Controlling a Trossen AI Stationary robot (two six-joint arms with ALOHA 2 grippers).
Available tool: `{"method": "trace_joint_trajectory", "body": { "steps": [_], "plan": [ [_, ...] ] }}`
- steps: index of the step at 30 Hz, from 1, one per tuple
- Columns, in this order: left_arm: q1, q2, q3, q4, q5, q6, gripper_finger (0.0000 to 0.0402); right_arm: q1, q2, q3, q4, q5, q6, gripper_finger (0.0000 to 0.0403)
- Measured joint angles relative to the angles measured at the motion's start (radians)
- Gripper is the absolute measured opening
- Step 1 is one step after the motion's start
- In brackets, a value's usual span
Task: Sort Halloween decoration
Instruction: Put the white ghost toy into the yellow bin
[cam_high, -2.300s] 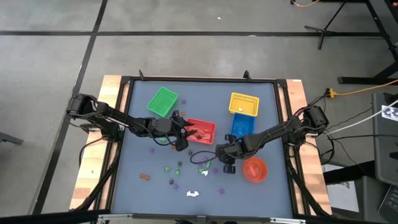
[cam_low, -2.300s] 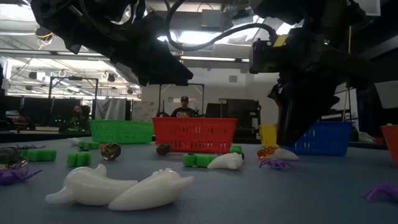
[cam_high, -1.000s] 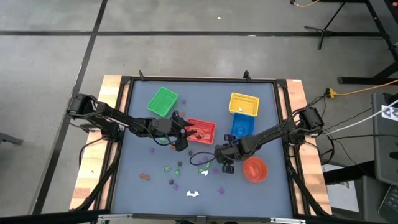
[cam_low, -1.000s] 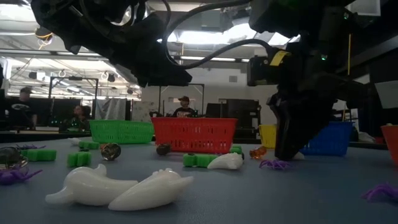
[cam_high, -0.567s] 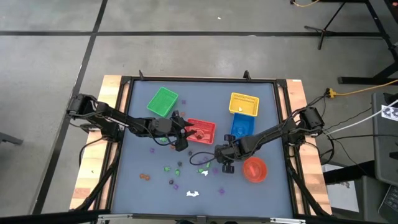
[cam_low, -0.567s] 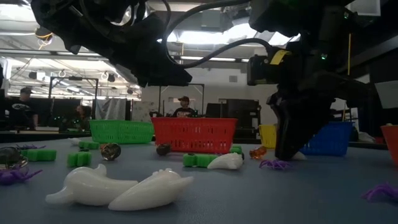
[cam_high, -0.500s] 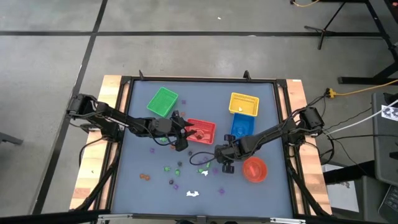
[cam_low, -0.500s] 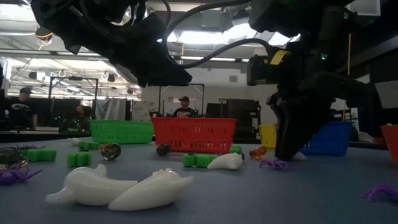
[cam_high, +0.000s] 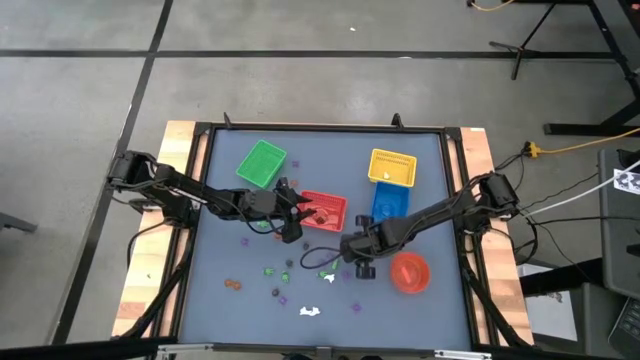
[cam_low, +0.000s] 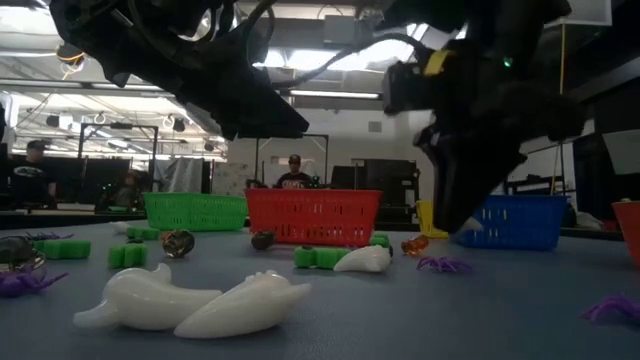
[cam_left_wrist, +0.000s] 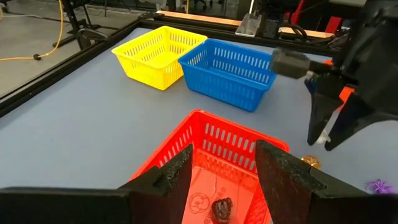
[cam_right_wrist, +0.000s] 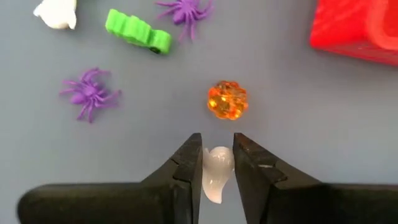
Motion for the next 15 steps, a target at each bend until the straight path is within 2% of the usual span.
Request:
{"method": "trace_joint_trajectory", "body": {
  "steps": [4, 15],
  "plan": [
    [0.0, 0.0, 0.0, 0.0, 0.0, 0.0, 0.016, 0.0, 0.0, 0.045, -0.092, 0.023, -0.009, 0.0076],
    [0.0, 0.0, 0.0, 0.0, 0.0, 0.0, 0.016, -0.007, -0.002, 0.172, -0.318, 0.132, -0.186, 0.0076]
  ]
}}
